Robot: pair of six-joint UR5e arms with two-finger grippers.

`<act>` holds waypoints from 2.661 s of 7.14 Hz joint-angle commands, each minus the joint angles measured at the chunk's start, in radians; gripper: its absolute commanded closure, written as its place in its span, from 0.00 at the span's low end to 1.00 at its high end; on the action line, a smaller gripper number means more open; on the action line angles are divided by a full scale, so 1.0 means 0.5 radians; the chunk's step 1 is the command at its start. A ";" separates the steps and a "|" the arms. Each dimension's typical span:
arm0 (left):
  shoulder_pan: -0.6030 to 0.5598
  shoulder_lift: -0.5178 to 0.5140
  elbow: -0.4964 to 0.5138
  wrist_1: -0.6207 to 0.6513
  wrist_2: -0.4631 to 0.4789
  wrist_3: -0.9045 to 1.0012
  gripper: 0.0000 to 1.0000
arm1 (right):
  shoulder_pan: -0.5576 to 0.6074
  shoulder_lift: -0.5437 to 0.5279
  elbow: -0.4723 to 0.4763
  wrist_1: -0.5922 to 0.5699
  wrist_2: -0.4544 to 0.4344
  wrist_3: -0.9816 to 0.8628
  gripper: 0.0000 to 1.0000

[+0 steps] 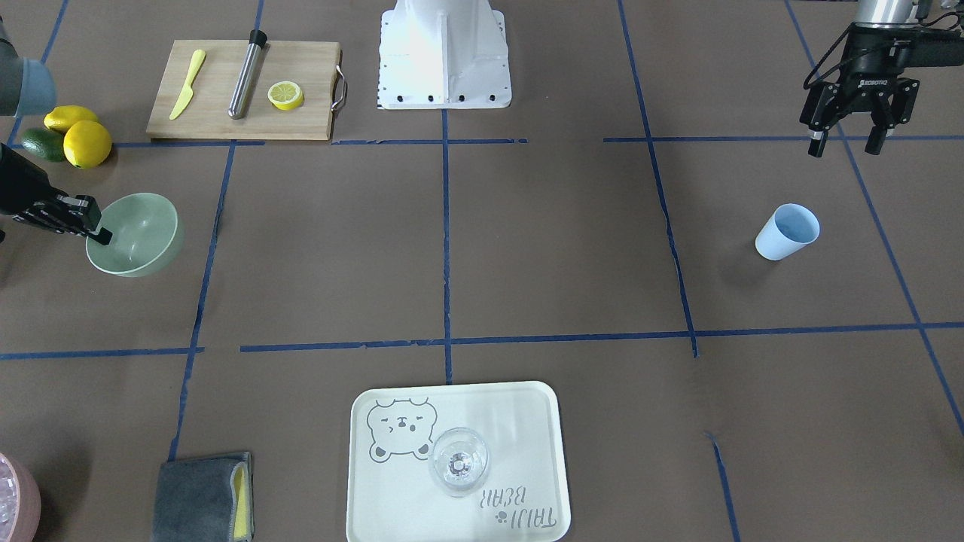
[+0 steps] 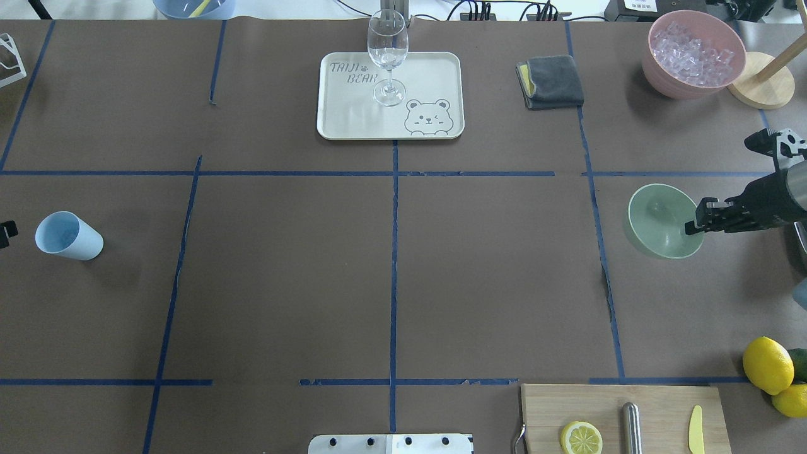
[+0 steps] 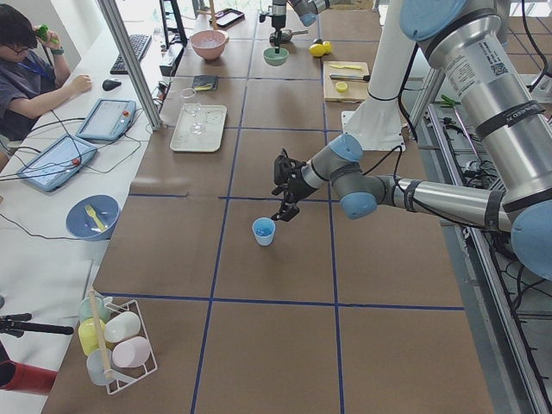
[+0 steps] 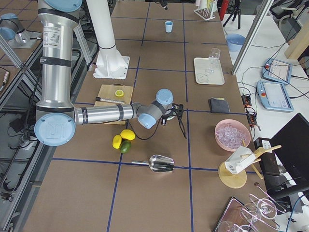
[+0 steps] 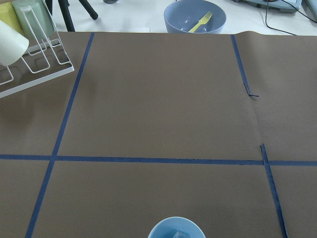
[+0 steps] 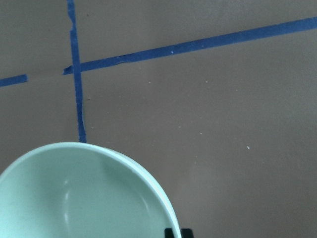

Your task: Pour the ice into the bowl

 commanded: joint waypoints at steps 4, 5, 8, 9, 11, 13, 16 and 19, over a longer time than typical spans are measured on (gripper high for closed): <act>0.947 0.091 0.126 0.038 1.009 -0.828 0.03 | -0.138 0.488 0.252 -0.473 0.040 0.499 1.00; 0.975 0.079 0.151 0.035 1.078 -0.920 0.03 | -0.263 0.583 0.252 -0.477 -0.046 0.638 1.00; 1.120 -0.150 0.595 0.026 1.504 -1.059 0.01 | -0.696 1.033 0.252 -0.884 -0.383 1.028 1.00; 1.123 -0.187 0.645 0.026 1.526 -1.059 0.01 | -0.782 1.236 0.252 -1.176 -0.494 1.047 1.00; 1.126 -0.258 0.767 0.023 1.609 -1.059 0.01 | -0.954 1.436 0.158 -1.250 -0.650 1.151 1.00; 1.126 -0.368 0.853 0.023 1.652 -1.059 0.01 | -1.013 1.788 -0.288 -1.247 -0.746 1.157 1.00; 1.123 -0.412 0.888 0.023 1.652 -1.038 0.01 | -1.077 2.188 -0.786 -1.216 -0.810 1.216 1.00; 1.120 -0.409 0.900 0.020 1.649 -1.029 0.01 | -1.212 2.268 -0.958 -1.069 -0.988 1.216 1.00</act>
